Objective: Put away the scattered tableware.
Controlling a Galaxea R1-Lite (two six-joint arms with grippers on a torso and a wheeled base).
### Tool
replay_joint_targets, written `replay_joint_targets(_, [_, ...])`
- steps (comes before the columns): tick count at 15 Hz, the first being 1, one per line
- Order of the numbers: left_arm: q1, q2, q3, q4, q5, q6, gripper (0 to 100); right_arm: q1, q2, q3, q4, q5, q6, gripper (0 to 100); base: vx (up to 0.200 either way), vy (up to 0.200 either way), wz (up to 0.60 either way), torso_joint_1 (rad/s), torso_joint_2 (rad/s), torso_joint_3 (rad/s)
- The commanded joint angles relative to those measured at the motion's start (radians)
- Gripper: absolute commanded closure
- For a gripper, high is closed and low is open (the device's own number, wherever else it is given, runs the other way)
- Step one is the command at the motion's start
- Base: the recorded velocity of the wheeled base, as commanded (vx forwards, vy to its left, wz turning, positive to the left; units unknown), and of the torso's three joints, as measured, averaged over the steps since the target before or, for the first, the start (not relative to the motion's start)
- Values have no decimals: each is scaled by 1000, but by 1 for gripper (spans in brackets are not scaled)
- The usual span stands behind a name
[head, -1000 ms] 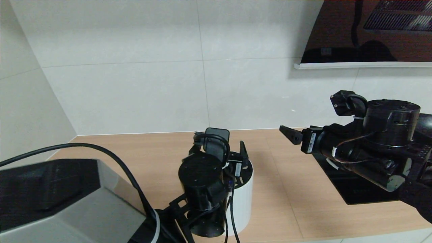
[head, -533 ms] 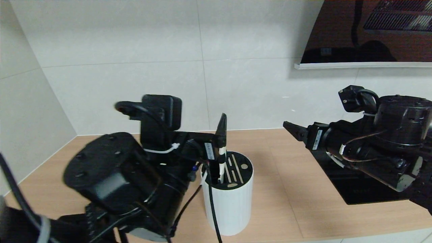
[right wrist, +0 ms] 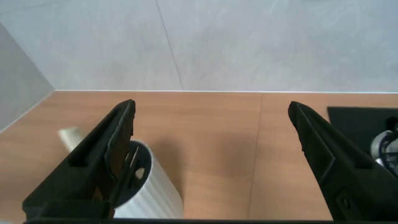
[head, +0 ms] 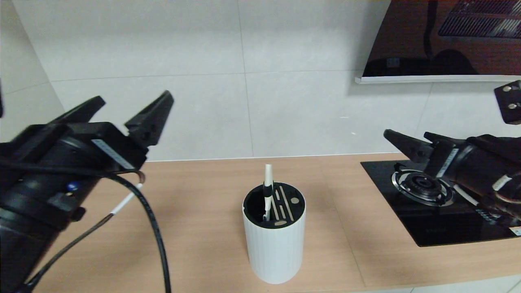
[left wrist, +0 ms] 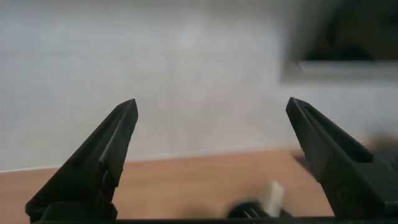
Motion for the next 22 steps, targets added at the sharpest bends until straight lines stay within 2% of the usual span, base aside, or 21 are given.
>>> replay_joint_targets(1, [132, -273, 134, 80, -59, -2, 0, -40, -247, 149, 1, 1, -42, 0, 0, 0, 0, 0, 0, 0])
replay_joint_targets(3, [209, -464, 206, 268, -76, 0, 0, -72, -416, 249, 7, 4, -114, 0, 0, 0, 0, 0, 0, 0])
replay_joint_targets(5, [288, -711, 201, 609, -82, 0, 0, -114, -632, 353, 76, 3, -195, 0, 0, 0, 0, 0, 0, 0])
replay_joint_targets(7, [385, -908, 155, 948, -105, 3, 0, -222, -828, 399, 233, 3, -244, 0, 0, 0, 0, 0, 0, 0])
replay_joint_targets(8, [428, -967, 128, 1057, -124, 3, 0, -278, -910, 399, 308, 3, -253, 0, 0, 0, 0, 0, 0, 0])
replay_joint_targets(9, [491, -1058, 86, 1184, -176, 3, 0, -374, -1045, 377, 446, 6, -272, 0, 0, 0, 0, 0, 0, 0])
replay_joint_targets(11, [569, -1168, 83, 1245, -246, 1, 0, -448, -1198, 339, 628, 27, -278, 0, 0, 0, 0, 0, 0, 0])
replay_joint_targets(12, [594, -1182, 106, 1250, -251, -17, 0, -468, -1259, 339, 681, 47, -278, 0, 0, 0, 0, 0, 0, 0])
replay_joint_targets(13, [618, -1185, 119, 1244, -245, -56, 0, -494, -1282, 342, 699, 58, -278, 0, 0, 0, 0, 0, 0, 0])
replay_joint_targets(14, [666, -1233, 125, 1248, -268, -102, 0, -518, -1330, 353, 720, 67, -278, 0, 0, 0, 0, 0, 0, 0])
replay_joint_targets(15, [689, -1274, 142, 1274, -286, -100, 0, -518, -1328, 364, 722, 55, -272, 0, 0, 0, 0, 0, 0, 0])
replay_joint_targets(17, [693, -1274, 192, 1284, -237, -109, 0, -518, -1328, 425, 720, 56, -261, 0, 0, 0, 0, 0, 0, 0])
replay_joint_targets(18, [692, -1274, 231, 1284, -265, -106, 0, -518, -1328, 486, 716, 63, -261, 0, 0, 0, 0, 0, 0, 0])
replay_joint_targets(19, [693, -1274, 277, 1284, -348, -102, 0, -518, -1328, 560, 708, 76, -262, 0, 0, 0, 0, 0, 0, 0])
replay_joint_targets(21, [693, -1274, 367, 1282, -507, -103, 0, -518, -1328, 583, 762, 138, -230, 0, 0, 0, 0, 0, 0, 0])
replay_joint_targets(22, [692, -1274, 386, 1282, -527, -102, 0, -518, -1328, 583, 763, 148, -223, 0, 0, 0, 0, 0, 0, 0])
